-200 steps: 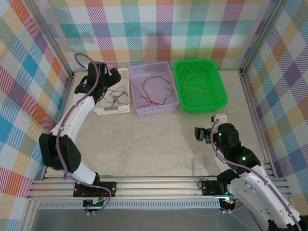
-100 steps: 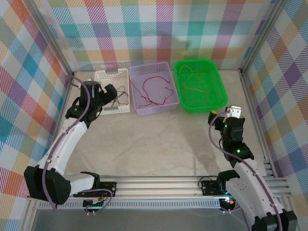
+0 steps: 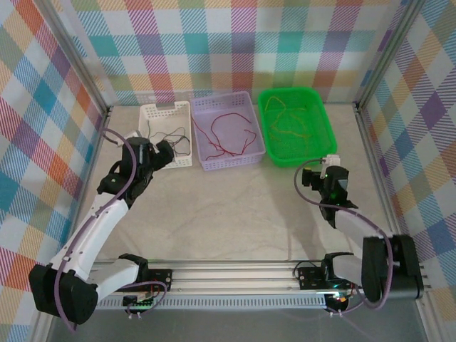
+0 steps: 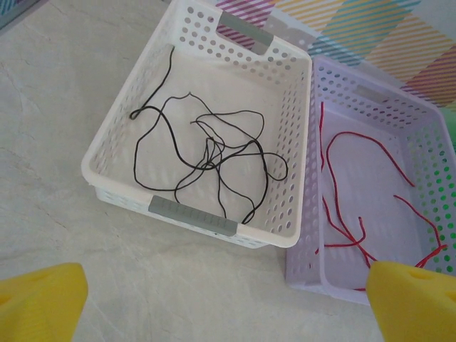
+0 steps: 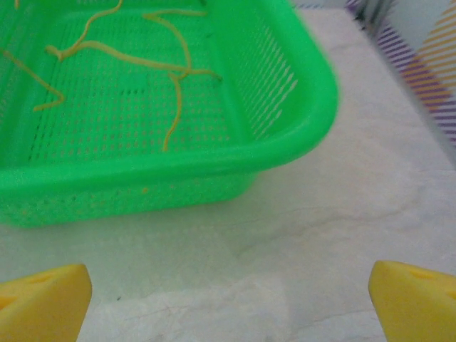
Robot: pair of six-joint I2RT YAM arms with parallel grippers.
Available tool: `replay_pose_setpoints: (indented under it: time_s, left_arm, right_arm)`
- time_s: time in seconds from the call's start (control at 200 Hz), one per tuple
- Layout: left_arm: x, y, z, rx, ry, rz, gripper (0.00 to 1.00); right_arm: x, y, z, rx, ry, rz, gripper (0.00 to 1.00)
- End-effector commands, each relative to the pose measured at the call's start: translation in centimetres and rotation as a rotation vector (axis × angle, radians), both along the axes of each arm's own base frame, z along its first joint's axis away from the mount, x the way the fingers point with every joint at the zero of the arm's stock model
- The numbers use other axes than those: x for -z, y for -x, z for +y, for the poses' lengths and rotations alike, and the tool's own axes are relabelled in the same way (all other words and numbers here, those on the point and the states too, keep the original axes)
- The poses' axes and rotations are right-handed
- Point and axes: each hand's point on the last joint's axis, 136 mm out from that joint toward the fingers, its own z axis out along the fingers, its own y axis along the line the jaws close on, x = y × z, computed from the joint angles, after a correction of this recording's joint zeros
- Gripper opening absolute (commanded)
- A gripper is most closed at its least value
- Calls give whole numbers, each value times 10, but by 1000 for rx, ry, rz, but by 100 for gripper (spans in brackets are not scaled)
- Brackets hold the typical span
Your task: Untangle the cables
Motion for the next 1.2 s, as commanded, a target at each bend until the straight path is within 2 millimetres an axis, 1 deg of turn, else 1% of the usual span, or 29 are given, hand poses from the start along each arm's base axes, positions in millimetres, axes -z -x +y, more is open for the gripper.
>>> replay_pose_setpoints:
  time_s: [0.0,0.07,0.11,0.19,0.215,0.28,0.365,0.44,0.485,0.495,0.51,0.625,0.705,0.74,0.845,0.97,1.09,1.195]
  left_arm:
    - [-7,2,5,-10,-35,-42,100]
    - [-2,6,5,-8,-37,-37,100]
    - [-1,7,4,-3,-29,-45,100]
    - [1,9,2,13,-25,-56,100]
    - [0,10,1,21,-27,-62,100]
    - [-2,12,1,32,-44,-68,100]
    - [-2,16,3,33,-59,-82,100]
    - [0,20,5,30,-53,-106,100]
    - [8,24,6,33,-54,-95,100]
    - [4,22,5,33,-46,-120,100]
    - [4,22,5,32,-44,-130,100]
    - [21,27,4,48,-40,-120,100]
    - [27,29,-3,110,-68,-111,100]
    - [31,30,-3,126,-96,-102,100]
    - [40,34,6,110,-164,-85,100]
    - [59,35,28,15,-256,-69,100]
    - [78,29,36,-2,-346,-38,100]
    - [95,21,41,-12,-371,-19,100]
  right_arm:
    - [-23,-21,20,-122,-19,-149,100]
    - [-16,-28,26,-155,-33,-134,100]
    - [-12,-32,30,-172,-46,-97,100]
    - [-13,-38,38,-214,-84,-130,100]
    - [-9,-38,39,-222,-87,-124,100]
    - [0,-40,31,-171,-84,-141,100]
    - [9,-41,26,-141,-84,-142,100]
    - [11,-43,26,-143,-98,-124,100]
    - [12,-46,21,-129,-116,-114,100]
    - [12,-46,20,-126,-123,-109,100]
    - [12,-47,19,-126,-132,-106,100]
    - [12,-46,18,-127,-134,-108,100]
    - [11,-47,18,-127,-135,-111,100]
    - [11,-47,18,-127,-135,-112,100]
    - [11,-46,18,-126,-135,-110,100]
    - [12,-46,18,-127,-135,-109,100]
    - [11,-47,18,-126,-135,-111,100]
    - [11,-47,18,-126,-136,-111,100]
